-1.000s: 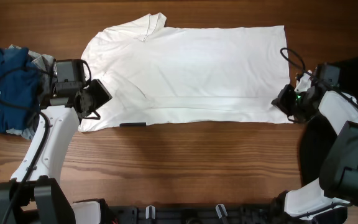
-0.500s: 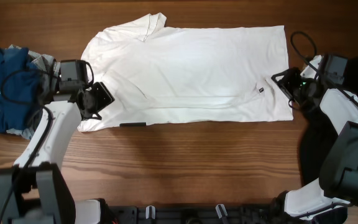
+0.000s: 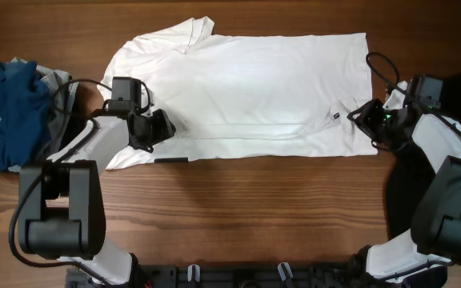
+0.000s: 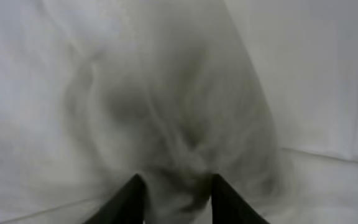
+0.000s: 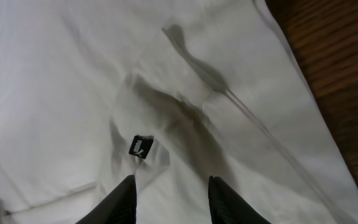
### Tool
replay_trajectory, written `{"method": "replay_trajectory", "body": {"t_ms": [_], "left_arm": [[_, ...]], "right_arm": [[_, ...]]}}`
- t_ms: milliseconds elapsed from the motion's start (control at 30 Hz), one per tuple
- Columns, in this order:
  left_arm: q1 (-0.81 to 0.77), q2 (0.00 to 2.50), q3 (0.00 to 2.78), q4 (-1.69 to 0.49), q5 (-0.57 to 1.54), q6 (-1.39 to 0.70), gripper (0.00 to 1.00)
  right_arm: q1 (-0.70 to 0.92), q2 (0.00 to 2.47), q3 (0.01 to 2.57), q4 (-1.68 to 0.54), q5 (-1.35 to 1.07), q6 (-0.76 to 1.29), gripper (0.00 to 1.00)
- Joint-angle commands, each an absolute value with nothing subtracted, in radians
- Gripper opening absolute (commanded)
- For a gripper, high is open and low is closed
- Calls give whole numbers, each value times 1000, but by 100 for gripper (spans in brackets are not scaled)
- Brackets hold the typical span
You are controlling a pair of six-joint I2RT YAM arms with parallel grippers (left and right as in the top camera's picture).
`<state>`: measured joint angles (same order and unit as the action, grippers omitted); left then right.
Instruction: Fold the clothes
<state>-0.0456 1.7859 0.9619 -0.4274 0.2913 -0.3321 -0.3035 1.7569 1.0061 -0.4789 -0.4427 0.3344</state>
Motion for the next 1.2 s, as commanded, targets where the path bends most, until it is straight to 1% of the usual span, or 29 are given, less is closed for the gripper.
{"method": "replay_trajectory", "body": {"t_ms": [0, 67, 267, 400, 500, 533, 633, 700, 967, 1033, 1067, 1100, 1167], "left_arm": [[-51, 1809, 967, -421, 319, -322, 17], [-51, 1808, 967, -422, 326, -323, 4], [-30, 1729, 1009, -461, 348, -346, 4], [-20, 1676, 1032, -376, 347, -359, 4], [-27, 1684, 1032, -303, 307, -359, 4], [-33, 1686, 1032, -289, 286, -359, 4], [-55, 1692, 1032, -251, 210, -359, 4], [-64, 1702, 1032, -223, 204, -360, 4], [-83, 1738, 1032, -221, 205, -360, 4], [-83, 1744, 1032, -221, 206, -360, 4], [-83, 1744, 1032, -221, 208, -360, 4], [-83, 1744, 1032, -220, 208, -359, 4], [-83, 1744, 1032, -220, 208, -359, 4]], "right_arm": [[-302, 1764, 1022, -480, -426, 315, 37], [-302, 1764, 1022, -480, -426, 314, 37], [-302, 1764, 1022, -469, -426, 314, 37], [-299, 1764, 1018, -409, -432, 315, 37], [-281, 1765, 1004, -360, -455, 314, 38], [-274, 1766, 1003, -355, -439, 315, 40], [-268, 1779, 1003, -321, -357, 315, 42], [-268, 1803, 1002, -266, -310, 313, 42], [-268, 1954, 1002, -144, -315, 315, 41], [-268, 1967, 1002, -123, -347, 306, 38], [-268, 1967, 1002, -113, -371, 288, 33], [-268, 1961, 1002, -87, -441, 259, 25], [-268, 1955, 1002, -73, -491, 258, 20]]}}
